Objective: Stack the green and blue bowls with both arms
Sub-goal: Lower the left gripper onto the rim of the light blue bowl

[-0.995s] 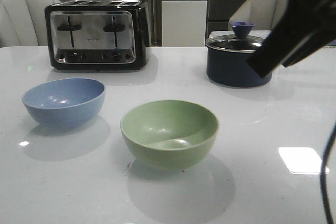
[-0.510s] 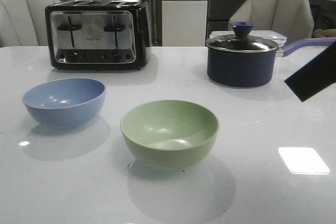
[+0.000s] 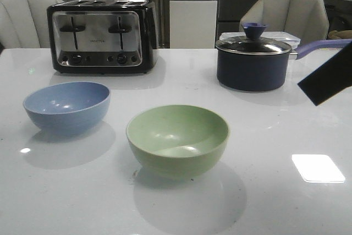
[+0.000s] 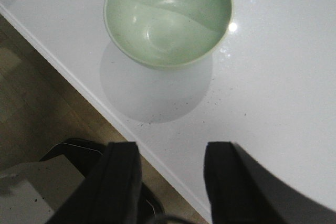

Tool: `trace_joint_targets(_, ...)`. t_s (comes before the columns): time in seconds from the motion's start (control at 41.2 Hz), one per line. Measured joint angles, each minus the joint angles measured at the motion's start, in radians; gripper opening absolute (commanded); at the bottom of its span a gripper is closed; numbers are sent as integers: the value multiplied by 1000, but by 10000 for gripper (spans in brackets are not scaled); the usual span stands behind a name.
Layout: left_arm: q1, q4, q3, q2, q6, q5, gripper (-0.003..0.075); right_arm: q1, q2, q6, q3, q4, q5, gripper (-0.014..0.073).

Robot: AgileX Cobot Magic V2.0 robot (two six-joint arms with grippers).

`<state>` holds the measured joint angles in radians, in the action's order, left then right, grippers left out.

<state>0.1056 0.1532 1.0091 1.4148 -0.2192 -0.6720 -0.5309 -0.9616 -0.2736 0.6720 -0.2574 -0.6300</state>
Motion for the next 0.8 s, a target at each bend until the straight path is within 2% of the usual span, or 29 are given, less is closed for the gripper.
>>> trace_joint_targets(0.364, 1, 48, 186, 365, -1, 56, 567, 0, 0, 0, 0, 2, 2, 412)
trace_joint_targets(0.607, 2, 62, 234, 490, -1, 82, 357, 0, 0, 1, 0, 2, 2, 412)
trace_joint_targets(0.801, 2, 94, 238, 513, -1, 93, 215, 0, 0, 1, 0, 2, 2, 412)
